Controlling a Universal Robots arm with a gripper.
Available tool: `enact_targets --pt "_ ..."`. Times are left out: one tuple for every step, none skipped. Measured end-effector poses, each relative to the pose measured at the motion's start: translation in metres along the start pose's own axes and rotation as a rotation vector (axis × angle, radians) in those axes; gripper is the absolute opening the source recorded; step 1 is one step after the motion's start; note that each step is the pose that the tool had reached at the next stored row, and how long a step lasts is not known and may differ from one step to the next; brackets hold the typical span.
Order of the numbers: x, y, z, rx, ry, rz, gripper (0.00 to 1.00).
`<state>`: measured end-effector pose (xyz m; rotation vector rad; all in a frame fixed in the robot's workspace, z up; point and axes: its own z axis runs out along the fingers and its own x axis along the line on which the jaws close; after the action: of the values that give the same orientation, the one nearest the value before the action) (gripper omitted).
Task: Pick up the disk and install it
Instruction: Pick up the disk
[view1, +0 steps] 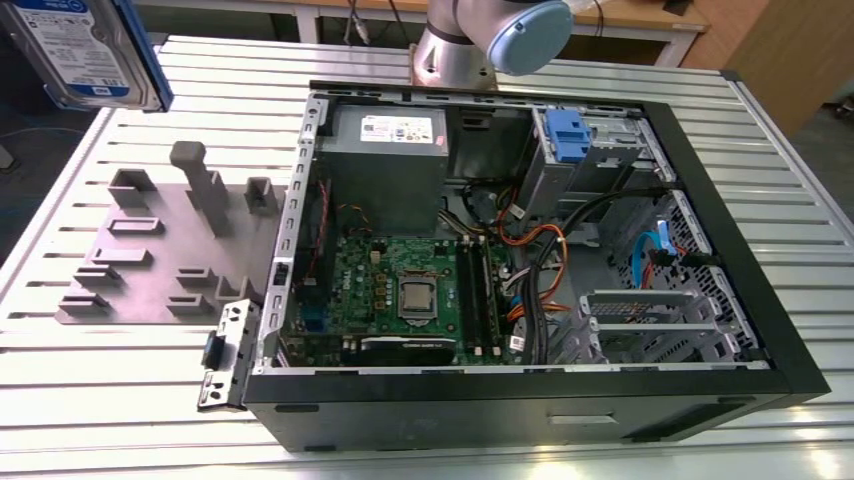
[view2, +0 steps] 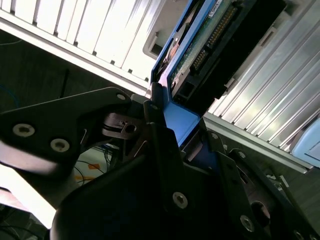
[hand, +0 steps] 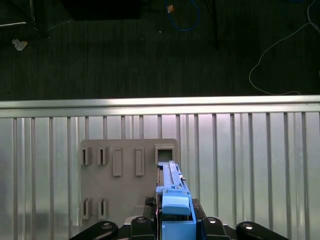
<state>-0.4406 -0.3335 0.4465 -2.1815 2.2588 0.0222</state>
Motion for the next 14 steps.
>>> enact_targets --pt "0.0 0.0 -0.0005 0.0 0.0001 0.0 0.37" --pt "0.0 0.0 -0.001 0.0 0.0001 0.0 0.37" --pt "0.0 0.0 -0.0015 0.0 0.0001 0.0 0.37" --pt "0.0 0.0 -0.002 -0.0001 0.0002 0.0 0.37" --pt "0.0 0.0 -0.0025 -0.0001 0.0001 0.0 0.37" --pt "0.0 0.0 -0.0038 -0.0001 0.0001 0.0 0.37" --pt "0.0 0.0 -0.0047 0.0 0.0001 0.0 0.37" --pt "0.0 0.0 -0.0056 0.0 0.0001 0.0 0.37" --pt "-0.0001 0.0 -0.0066 0.0 0.0001 0.0 0.37" --pt "-0.0001 0.0 -0.0077 0.0001 0.0 0.0 0.37" --pt "-0.0001 0.0001 -0.0091 0.0 0.0 0.0 0.37" --pt "-0.0001 0.0001 -0.0106 0.0 0.0 0.0 0.37" --pt "-0.0001 0.0001 -0.012 -0.0001 0.0001 0.0 0.37" --pt "-0.0001 0.0001 -0.0134 0.0 0.0002 0.0 0.37"
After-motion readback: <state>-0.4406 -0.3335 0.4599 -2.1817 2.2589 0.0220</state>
